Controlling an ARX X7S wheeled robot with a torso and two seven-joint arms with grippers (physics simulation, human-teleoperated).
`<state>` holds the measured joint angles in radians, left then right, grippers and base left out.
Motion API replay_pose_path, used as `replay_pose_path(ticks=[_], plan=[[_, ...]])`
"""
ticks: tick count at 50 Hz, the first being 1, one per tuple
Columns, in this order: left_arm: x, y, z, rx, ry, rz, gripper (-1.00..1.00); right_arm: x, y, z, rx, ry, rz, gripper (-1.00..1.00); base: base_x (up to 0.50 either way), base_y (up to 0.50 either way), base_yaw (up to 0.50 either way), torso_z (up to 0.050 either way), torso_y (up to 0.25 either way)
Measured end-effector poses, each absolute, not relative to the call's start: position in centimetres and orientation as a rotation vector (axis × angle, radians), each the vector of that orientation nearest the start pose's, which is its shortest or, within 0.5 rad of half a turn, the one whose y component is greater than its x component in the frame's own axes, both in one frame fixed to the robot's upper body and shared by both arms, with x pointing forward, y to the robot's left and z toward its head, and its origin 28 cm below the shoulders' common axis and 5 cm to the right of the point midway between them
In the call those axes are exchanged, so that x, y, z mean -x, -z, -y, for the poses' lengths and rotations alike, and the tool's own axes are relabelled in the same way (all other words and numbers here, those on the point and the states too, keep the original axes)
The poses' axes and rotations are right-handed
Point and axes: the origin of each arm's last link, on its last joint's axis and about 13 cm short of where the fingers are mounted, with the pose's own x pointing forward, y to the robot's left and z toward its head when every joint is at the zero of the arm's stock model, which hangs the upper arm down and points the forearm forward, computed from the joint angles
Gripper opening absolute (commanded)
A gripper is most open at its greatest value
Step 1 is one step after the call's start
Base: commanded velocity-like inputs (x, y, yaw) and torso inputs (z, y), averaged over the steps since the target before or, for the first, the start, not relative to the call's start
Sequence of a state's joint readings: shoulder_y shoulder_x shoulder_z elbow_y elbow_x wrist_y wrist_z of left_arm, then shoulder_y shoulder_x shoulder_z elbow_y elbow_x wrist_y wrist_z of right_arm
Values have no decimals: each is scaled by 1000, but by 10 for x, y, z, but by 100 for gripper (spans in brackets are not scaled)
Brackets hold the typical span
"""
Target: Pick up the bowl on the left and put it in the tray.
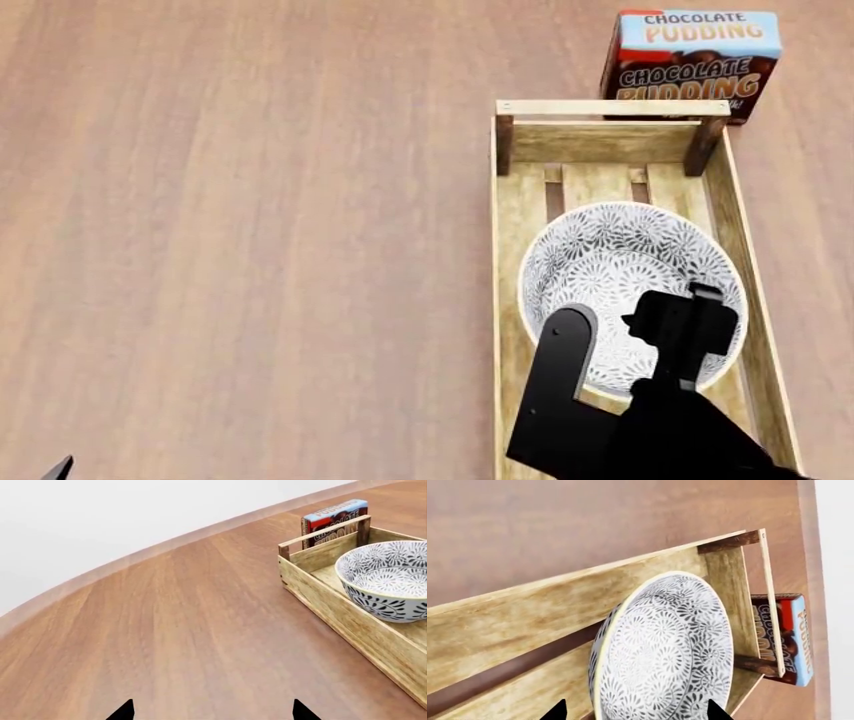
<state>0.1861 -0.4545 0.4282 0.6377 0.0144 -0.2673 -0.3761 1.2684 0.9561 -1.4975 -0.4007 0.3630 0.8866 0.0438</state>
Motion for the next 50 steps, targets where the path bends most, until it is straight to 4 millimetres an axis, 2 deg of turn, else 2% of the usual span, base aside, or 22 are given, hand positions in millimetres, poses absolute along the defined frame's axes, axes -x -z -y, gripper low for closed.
replay_pose_path(ticks=[18, 29, 35, 44, 50], plan=[[-141, -79, -201, -303, 150, 147, 100, -251, -209, 180, 1266, -433, -232, 100, 0, 0, 0, 0, 0], [-139, -79, -202, -298, 144, 147, 100, -226, -216, 185, 1206, -359, -31, 100, 0, 0, 0, 0, 0], [-140, -77, -205, -290, 131, 147, 100, -207, -203, 189, 1111, -277, 147, 100, 0, 0, 0, 0, 0], [-144, -72, -210, -272, 90, 150, 100, -180, -160, 190, 808, -163, 375, 100, 0, 0, 0, 0, 0], [-147, -65, -215, -260, 58, 163, 100, -162, -130, 186, 603, -99, 453, 100, 0, 0, 0, 0, 0]])
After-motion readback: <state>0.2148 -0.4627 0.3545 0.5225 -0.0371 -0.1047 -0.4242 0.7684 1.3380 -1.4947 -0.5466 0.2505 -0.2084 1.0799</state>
